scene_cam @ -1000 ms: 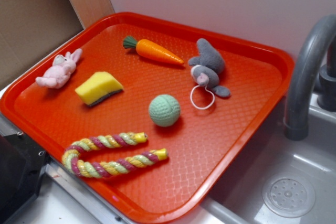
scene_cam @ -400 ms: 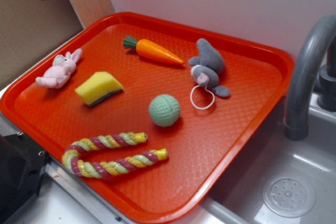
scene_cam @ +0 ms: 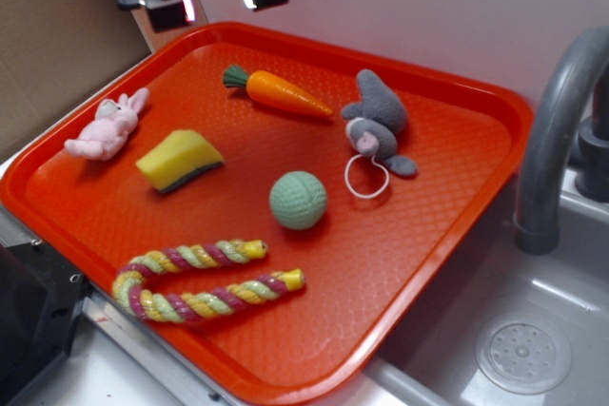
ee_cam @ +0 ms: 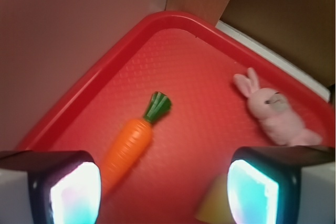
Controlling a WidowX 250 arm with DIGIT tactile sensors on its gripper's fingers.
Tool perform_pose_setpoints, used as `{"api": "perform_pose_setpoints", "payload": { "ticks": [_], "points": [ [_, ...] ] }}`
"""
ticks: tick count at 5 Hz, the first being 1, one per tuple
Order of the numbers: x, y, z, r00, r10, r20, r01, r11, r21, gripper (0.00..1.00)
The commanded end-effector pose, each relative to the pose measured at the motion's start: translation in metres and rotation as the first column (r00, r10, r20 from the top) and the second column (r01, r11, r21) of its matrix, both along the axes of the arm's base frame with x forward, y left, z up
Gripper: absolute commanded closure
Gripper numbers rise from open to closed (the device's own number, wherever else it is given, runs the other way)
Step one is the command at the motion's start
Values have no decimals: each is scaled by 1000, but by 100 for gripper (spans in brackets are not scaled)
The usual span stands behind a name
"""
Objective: Grab the carrot.
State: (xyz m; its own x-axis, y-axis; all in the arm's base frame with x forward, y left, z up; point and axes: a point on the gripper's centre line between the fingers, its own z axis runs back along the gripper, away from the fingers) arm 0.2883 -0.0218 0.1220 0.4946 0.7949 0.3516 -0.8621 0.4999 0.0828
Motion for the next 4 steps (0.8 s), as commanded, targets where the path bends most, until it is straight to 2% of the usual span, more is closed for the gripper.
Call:
{"api": "perform_pose_setpoints", "payload": {
  "ticks": [1,4],
  "points": [
    [14,11,-23,993,62,96,-47,988,-148,0],
    [18,21,-71,998,26,54,-12,971,-240,0]
  ]
}}
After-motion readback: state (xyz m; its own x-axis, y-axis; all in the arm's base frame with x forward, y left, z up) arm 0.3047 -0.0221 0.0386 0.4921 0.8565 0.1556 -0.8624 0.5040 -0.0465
